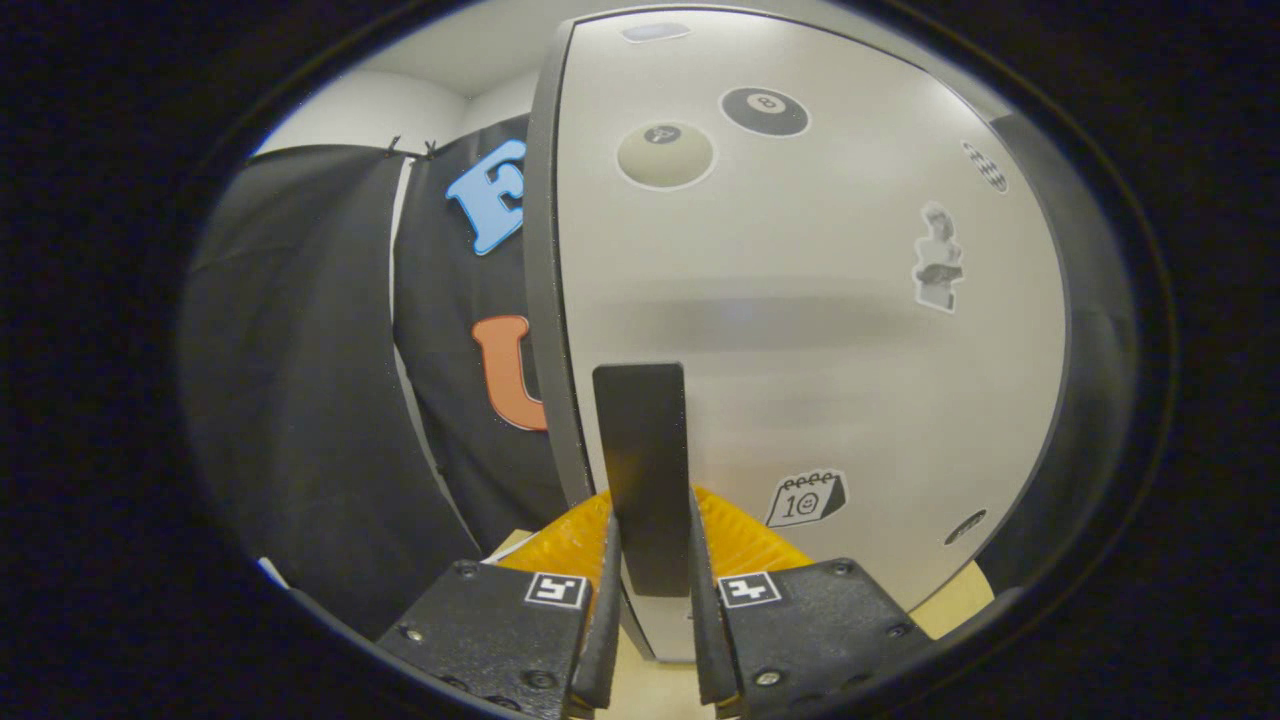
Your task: Open the shoe cabinet door, grab the shoes and put them into the shoe cabinet, then close the shoe cabinet door.
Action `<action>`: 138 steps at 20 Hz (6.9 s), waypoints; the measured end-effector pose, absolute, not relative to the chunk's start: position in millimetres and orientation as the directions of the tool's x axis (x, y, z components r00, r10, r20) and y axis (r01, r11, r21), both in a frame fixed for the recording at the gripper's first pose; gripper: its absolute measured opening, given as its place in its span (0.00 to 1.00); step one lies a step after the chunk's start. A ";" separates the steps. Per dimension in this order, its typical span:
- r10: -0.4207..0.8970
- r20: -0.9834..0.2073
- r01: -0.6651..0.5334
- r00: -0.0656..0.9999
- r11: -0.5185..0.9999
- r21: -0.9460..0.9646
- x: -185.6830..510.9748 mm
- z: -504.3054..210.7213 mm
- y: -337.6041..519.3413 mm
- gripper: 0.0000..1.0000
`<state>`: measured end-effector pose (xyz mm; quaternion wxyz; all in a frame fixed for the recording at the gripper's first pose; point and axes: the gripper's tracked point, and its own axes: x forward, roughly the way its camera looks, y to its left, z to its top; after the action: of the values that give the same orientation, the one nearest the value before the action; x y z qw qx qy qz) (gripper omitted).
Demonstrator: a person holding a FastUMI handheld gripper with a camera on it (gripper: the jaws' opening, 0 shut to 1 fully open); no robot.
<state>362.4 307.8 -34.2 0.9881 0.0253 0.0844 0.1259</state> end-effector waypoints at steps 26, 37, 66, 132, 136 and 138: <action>0.111 -0.136 -0.104 0.984 0.993 0.056 161.0 -34.5 106.6 0.13; 0.029 -0.154 -0.014 0.988 0.996 0.093 168.1 -34.2 -6.4 0.04; 0.068 -0.321 -0.041 0.945 0.995 0.088 71.5 -195.5 109.0 0.79; 0.233 -0.263 -0.223 0.936 0.973 0.068 378.2 -111.3 252.2 0.08; 0.226 -0.211 -0.214 0.951 0.974 0.076 409.3 -64.9 257.7 0.08; 0.211 -0.194 -0.204 0.958 0.977 0.054 433.1 -47.7 259.9 0.08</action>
<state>433.1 259.9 -47.7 0.9893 0.0169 0.0999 0.1050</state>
